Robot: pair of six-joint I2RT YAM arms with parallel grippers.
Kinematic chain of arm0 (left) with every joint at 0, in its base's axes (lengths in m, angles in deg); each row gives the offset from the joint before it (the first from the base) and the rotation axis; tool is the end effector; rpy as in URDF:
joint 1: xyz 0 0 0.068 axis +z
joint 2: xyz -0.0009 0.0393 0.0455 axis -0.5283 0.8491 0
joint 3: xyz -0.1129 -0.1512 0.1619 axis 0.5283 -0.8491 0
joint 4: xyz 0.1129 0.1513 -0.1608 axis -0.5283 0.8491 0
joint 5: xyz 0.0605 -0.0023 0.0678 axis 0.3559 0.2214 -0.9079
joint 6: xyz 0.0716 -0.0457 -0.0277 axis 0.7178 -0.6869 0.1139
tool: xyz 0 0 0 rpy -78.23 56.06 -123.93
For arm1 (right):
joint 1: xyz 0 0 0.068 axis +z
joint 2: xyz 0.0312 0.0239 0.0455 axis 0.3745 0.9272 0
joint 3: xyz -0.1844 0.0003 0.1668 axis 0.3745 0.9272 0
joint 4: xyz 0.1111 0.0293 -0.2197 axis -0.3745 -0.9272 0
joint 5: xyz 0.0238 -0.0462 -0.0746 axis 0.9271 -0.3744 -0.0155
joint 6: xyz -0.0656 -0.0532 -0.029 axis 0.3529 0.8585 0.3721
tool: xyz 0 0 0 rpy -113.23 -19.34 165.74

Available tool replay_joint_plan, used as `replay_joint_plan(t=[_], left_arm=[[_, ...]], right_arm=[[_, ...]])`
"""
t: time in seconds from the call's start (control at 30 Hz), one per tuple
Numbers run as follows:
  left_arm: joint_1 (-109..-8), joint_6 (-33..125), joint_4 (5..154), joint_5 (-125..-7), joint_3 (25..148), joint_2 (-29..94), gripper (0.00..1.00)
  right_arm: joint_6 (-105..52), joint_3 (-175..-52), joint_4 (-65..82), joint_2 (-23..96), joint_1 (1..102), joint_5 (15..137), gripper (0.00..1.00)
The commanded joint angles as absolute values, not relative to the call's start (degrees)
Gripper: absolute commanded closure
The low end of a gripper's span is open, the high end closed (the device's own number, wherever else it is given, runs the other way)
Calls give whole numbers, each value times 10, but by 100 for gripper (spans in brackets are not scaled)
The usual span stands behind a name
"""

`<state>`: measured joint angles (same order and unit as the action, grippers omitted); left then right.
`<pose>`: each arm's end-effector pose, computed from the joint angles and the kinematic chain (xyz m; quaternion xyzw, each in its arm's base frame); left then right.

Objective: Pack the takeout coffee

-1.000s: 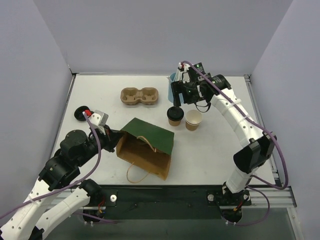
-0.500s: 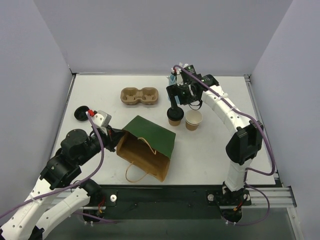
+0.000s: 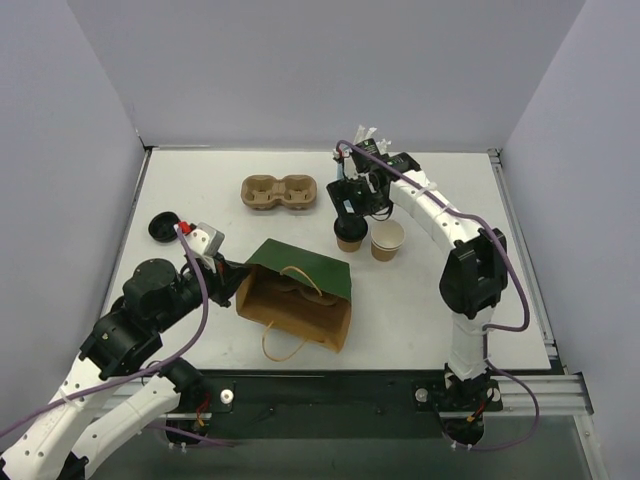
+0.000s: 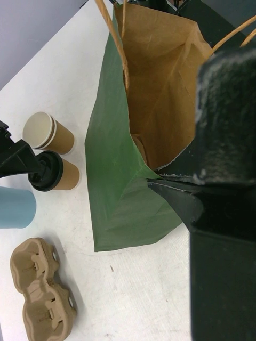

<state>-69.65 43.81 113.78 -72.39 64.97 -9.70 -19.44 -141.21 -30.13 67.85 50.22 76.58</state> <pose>0.1327 -0.1060 0.3325 0.1754 0.7700 -0.2769 0.5474 0.3908 0.2229 0.2473 -0.2565 0.8943 0.1528 0.3333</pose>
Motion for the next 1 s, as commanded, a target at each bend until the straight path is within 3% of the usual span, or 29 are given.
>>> replay_joint_plan(t=[0.0,0.53,0.67,0.83,0.97], left_arm=[[-695,426,1143,-715,667,-111,100],[-694,405,1149,-725,662,-112,100],[-695,405,1151,-727,664,-107,100],[-695,400,1147,-730,661,-103,100],[-695,390,1142,-738,661,-97,100]], right_arm=[[-186,-1437,-303,694,506,782,20],[-171,-1436,-303,731,514,754,24],[-177,-1437,-301,737,515,746,32],[-178,-1447,-299,736,514,738,49],[-179,-1471,-299,716,513,723,55]])
